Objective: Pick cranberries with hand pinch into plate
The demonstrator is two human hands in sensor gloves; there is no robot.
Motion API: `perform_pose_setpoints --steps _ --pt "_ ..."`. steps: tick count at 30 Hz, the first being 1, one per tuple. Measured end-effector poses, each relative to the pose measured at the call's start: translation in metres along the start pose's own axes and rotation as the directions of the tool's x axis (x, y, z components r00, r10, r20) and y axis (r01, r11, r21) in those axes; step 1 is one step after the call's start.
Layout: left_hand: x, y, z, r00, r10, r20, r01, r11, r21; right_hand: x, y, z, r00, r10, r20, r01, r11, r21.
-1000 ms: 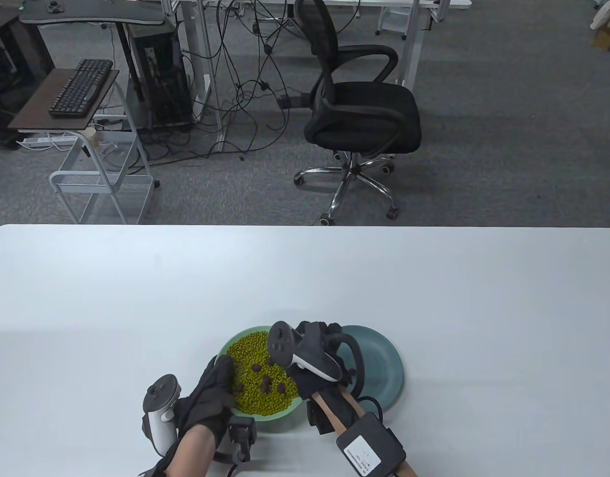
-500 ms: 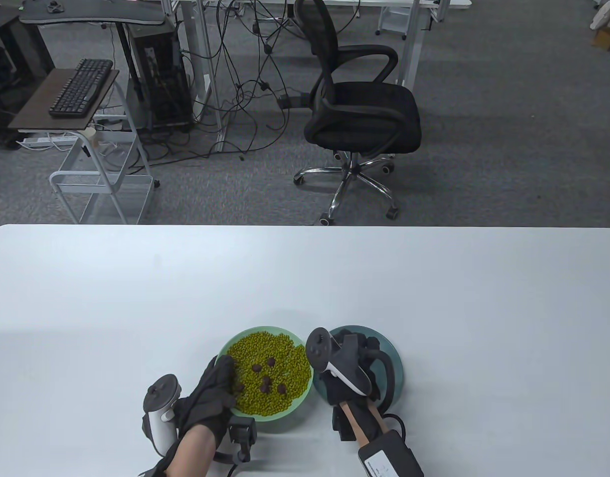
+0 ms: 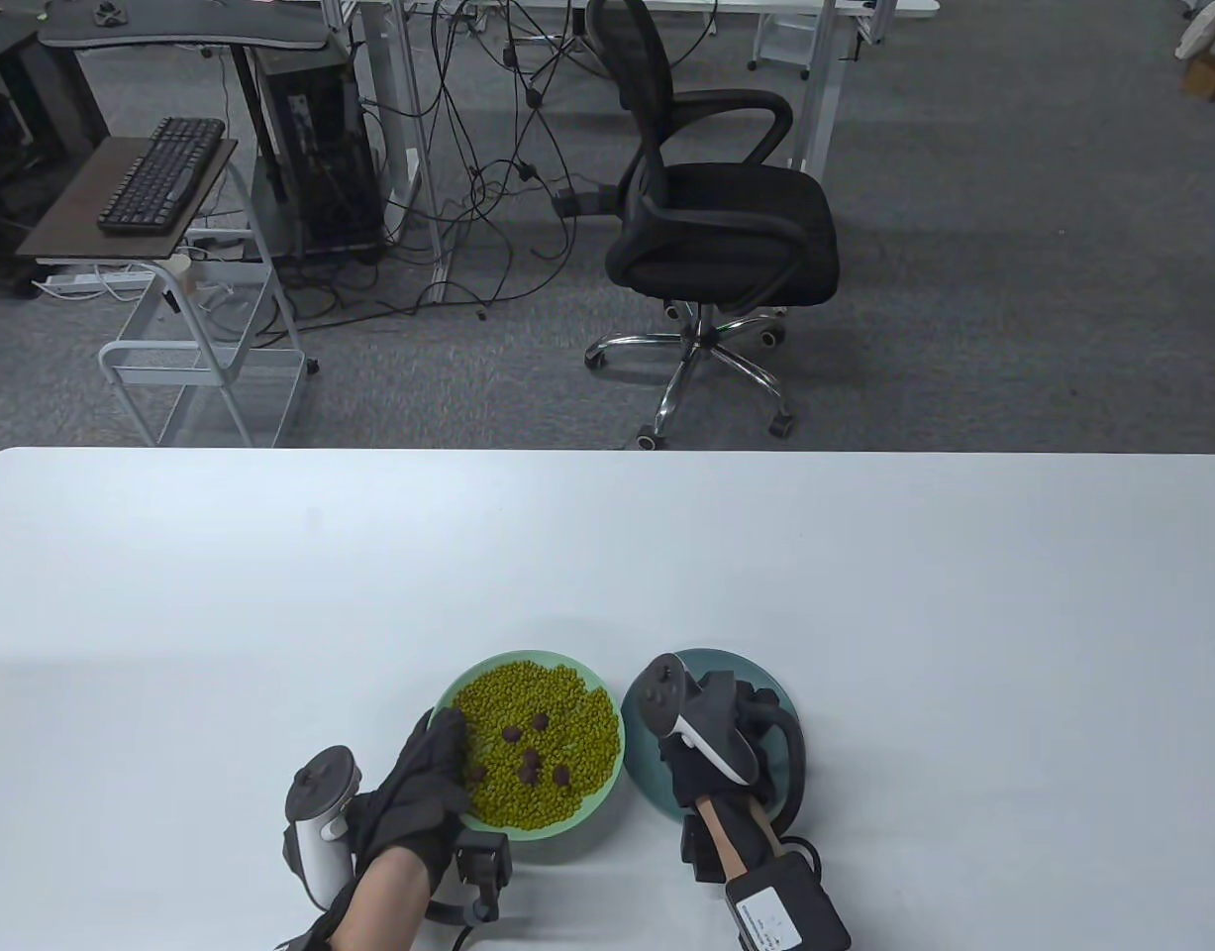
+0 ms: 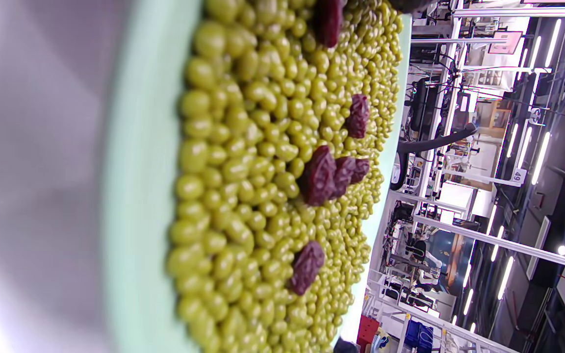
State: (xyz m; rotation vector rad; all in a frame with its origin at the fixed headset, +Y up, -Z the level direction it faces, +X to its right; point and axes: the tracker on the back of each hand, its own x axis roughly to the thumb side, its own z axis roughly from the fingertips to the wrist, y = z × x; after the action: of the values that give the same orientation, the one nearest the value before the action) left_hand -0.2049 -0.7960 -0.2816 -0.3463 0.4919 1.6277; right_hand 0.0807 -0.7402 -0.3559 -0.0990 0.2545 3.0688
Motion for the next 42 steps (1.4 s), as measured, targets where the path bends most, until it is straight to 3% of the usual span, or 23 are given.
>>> perform_pose_setpoints --steps 23,42 --pt "0.000 0.000 0.000 1.000 0.001 -0.001 -0.001 1.000 0.001 -0.001 -0.012 0.006 0.999 -0.034 0.002 0.034 0.999 -0.018" --pt "0.000 0.000 0.000 1.000 0.000 -0.001 0.000 1.000 0.000 0.029 -0.038 0.029 0.987 -0.053 0.154 0.066 0.995 -0.079"
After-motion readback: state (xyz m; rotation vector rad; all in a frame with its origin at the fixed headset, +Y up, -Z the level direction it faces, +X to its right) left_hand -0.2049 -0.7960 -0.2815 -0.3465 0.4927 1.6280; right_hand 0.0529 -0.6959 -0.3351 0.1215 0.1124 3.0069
